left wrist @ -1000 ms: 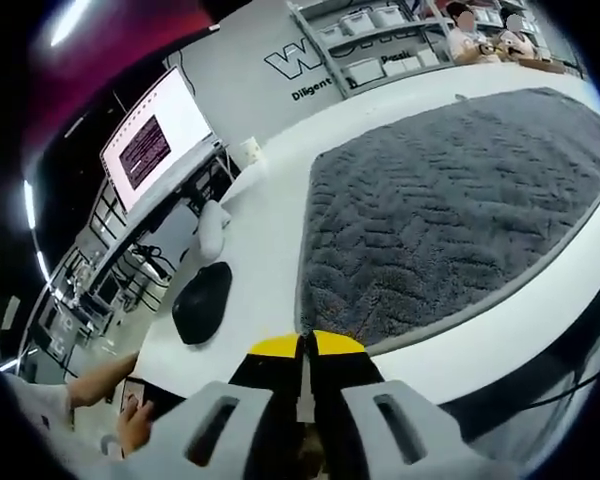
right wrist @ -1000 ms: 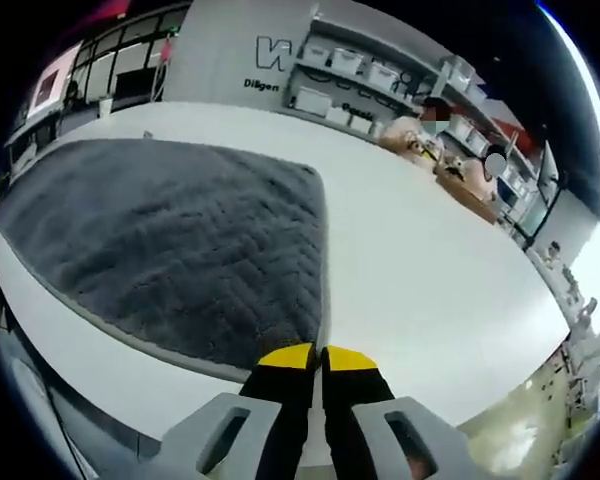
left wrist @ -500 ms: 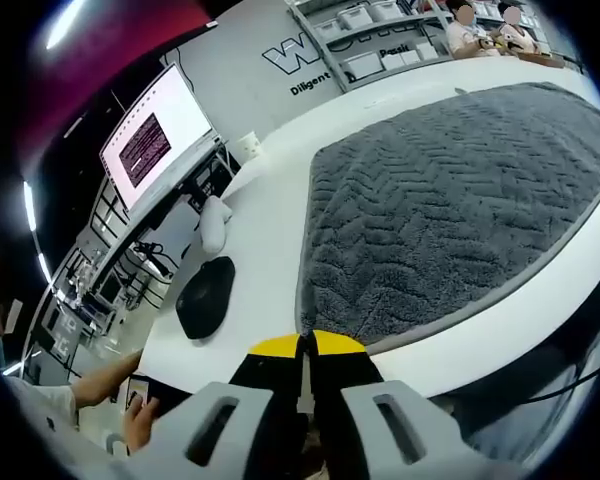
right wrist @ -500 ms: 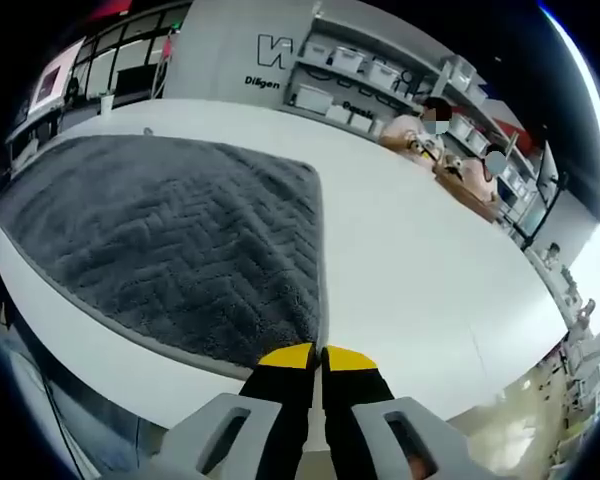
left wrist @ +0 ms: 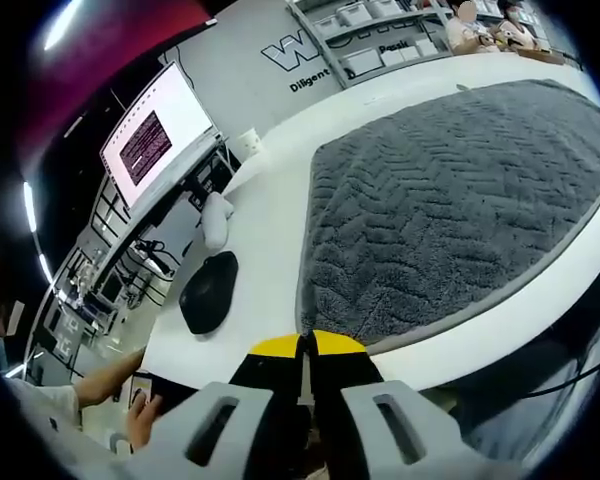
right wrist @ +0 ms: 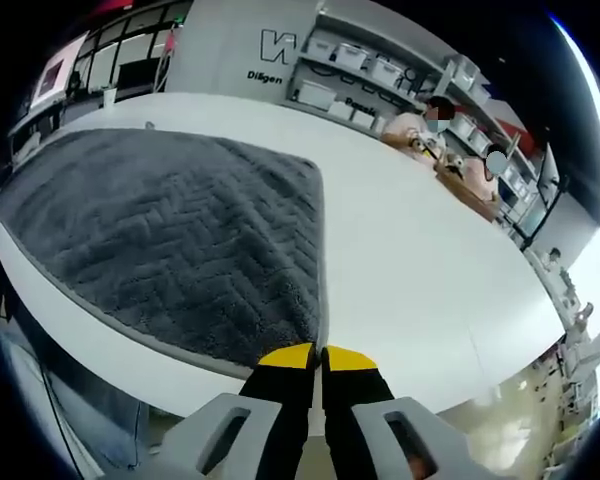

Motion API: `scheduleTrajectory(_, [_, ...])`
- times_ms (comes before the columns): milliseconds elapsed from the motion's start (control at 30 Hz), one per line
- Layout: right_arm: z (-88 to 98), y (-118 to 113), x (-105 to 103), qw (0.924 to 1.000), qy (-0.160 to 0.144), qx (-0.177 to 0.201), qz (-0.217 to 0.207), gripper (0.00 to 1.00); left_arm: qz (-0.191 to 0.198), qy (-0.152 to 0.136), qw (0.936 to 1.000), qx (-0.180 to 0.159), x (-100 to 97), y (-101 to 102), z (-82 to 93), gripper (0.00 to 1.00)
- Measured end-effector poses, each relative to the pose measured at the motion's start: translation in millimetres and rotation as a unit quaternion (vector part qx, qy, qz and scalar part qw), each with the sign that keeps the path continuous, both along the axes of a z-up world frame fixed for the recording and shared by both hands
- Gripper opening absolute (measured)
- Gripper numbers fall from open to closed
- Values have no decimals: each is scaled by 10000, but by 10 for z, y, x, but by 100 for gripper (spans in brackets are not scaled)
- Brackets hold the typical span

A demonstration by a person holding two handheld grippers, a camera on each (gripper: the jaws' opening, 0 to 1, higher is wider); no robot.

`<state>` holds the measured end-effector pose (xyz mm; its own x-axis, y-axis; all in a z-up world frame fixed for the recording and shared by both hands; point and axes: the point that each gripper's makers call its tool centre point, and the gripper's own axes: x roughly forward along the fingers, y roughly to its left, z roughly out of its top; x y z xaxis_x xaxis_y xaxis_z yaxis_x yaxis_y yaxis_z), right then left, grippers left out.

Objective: Open the folded towel by lifting each exposed corner and separating the folded layers until the towel lies flat within the target outline without major curled edges

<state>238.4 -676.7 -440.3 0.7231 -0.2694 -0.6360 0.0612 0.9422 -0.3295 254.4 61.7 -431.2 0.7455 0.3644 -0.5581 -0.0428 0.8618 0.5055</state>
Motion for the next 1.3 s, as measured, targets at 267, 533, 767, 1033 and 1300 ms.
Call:
scheduleTrajectory(267, [-4,5,-34,10000,66,-40,9,0,3,35,10000,28,-9,5,0,1])
scheduleTrajectory(533, [-4,9,-58,10000,90,7,-15,0,12,47,10000,59,-19,8,0,2])
scheduleTrajectory(767, [4,20,-56,9998,43,176,-32,0,27,-127,9999,11,2,19,10,3])
scheduleTrajectory(1033, [123,2,5,9981,-300,527,-110,11,3,-275,9972,-689,19,15,37,12])
scheduleTrajectory(1300, [335,-45,209,9963,-553,651,114,14,-514,-795,9722,-2141,330,-137,264,28])
